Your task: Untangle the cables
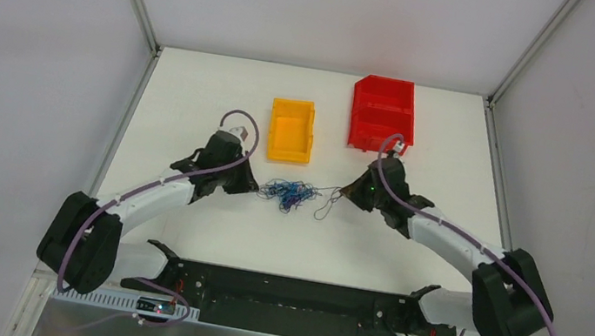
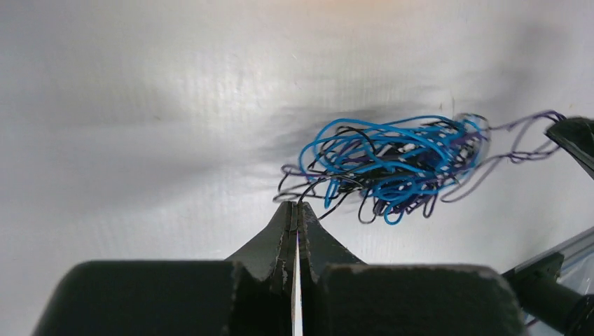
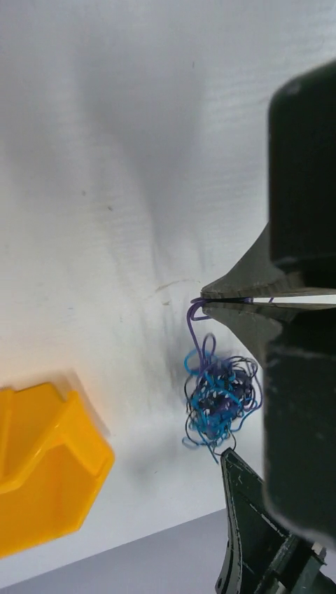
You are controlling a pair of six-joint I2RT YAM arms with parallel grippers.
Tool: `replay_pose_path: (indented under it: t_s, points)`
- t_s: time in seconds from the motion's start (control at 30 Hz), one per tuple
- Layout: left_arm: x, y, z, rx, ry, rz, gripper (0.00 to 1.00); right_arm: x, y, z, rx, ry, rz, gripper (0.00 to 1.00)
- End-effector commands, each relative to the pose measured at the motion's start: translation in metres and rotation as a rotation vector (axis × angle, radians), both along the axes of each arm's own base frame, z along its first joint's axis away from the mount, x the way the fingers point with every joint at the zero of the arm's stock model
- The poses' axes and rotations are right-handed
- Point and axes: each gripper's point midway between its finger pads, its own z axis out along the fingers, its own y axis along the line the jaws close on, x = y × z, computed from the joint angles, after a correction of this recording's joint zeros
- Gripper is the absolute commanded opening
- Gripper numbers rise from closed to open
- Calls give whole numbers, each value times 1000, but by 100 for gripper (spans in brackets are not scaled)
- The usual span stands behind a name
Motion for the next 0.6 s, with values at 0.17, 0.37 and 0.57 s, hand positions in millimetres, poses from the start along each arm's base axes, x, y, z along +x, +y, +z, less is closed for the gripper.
replay_pose_path:
  t_s: [0.17,0.37,0.57]
  points:
    - [7,65,11,45,-38,226,0,-3,-84,30,-87,-24,-115,0]
    - [5,89,21,102,-80,331,0,1,-135,40,-101,-21,-294,0]
    - [-4,115,28,159,-122,438,0,-2,-187,46,-155,-22,-491,0]
